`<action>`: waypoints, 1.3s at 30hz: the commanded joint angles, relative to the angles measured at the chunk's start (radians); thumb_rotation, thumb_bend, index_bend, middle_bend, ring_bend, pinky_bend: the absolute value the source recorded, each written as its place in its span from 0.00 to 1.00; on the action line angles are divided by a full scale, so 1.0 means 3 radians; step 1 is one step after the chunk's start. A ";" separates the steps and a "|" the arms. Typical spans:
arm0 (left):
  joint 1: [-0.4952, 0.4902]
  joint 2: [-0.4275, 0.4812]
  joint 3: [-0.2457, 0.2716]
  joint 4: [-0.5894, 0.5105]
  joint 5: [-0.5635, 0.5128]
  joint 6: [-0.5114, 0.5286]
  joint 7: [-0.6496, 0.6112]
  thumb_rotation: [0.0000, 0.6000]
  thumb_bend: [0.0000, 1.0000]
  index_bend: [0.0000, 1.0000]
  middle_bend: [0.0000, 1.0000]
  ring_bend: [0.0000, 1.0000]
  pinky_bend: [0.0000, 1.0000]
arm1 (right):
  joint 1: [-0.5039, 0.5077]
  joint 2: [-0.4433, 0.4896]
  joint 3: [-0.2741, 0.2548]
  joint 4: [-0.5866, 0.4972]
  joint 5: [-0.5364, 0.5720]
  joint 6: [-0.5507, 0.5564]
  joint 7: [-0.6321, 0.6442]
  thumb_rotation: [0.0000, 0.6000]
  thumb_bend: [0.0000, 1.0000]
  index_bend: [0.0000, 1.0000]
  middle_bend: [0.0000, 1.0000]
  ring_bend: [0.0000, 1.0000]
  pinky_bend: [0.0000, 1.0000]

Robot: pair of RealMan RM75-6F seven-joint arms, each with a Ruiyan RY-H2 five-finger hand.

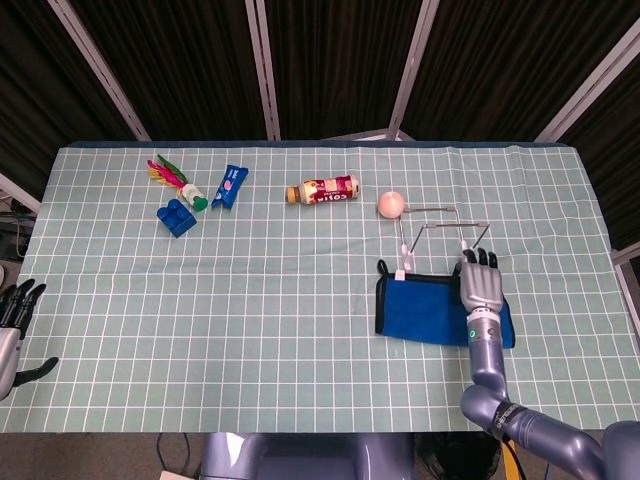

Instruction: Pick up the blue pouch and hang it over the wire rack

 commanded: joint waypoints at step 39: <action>0.0055 0.0054 0.0064 -0.0047 0.0154 0.0126 -0.0089 1.00 0.00 0.00 0.00 0.00 0.00 | -0.0452 0.1136 -0.0743 -0.1034 -0.1346 0.0147 0.0642 1.00 0.13 0.36 0.11 0.00 0.04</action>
